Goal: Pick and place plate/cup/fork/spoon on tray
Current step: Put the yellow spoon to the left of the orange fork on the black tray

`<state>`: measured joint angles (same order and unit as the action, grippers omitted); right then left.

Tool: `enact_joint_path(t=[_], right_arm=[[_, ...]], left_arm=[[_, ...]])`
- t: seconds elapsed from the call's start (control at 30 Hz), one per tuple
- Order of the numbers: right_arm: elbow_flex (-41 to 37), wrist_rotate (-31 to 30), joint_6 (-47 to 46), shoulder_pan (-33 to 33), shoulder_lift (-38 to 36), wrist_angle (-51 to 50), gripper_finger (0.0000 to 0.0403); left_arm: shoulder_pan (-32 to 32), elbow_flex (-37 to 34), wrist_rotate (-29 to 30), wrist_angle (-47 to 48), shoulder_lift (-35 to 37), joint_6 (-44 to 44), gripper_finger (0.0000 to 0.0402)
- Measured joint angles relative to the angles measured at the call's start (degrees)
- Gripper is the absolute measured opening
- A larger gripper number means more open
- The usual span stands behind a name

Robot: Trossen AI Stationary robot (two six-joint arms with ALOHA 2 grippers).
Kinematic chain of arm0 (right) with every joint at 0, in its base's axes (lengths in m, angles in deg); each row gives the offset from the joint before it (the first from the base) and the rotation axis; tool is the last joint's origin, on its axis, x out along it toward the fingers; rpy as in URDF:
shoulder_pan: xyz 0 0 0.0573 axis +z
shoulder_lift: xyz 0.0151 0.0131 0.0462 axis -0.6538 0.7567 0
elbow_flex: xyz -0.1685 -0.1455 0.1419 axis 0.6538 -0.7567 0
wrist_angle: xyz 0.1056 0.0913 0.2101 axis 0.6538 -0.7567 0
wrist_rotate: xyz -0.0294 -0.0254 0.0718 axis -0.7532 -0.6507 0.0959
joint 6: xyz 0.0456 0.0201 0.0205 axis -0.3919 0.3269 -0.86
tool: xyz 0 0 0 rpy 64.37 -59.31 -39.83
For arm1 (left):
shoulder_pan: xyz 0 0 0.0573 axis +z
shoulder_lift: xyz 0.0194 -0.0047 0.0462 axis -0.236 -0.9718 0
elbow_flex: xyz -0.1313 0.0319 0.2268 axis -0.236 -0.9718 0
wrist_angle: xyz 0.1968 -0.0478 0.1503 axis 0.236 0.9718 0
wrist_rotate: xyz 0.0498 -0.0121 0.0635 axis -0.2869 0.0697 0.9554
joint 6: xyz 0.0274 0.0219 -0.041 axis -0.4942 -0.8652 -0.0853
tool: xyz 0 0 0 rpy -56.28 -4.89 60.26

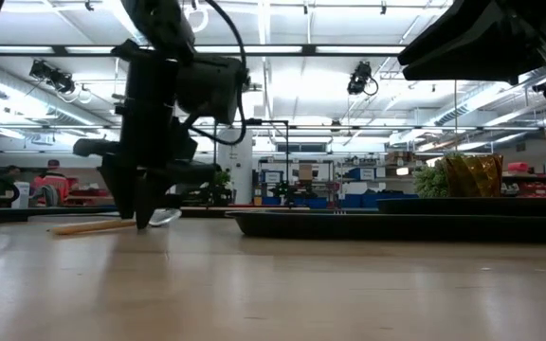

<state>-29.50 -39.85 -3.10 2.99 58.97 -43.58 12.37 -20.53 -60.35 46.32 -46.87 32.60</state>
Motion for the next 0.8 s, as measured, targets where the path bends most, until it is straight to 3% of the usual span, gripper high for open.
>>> enact_joint_path(t=[0.33,0.57,0.8], right_arm=[[0.0,0.99,0.48,0.0,0.0,1.1,0.0119],[0.0,1.18,0.48,0.0,0.0,1.16,0.0119],[0.0,1.2,0.48,0.0,0.0,1.17,0.0119]], left_arm=[[-0.22,-2.15,-0.59,-2.97,0.17,1.96,0.011],[-0.02,-2.15,-1.56,-3.41,0.08,1.96,0.0043],[-0.05,-2.21,-1.57,-3.18,0.57,3.09,0.0045]])
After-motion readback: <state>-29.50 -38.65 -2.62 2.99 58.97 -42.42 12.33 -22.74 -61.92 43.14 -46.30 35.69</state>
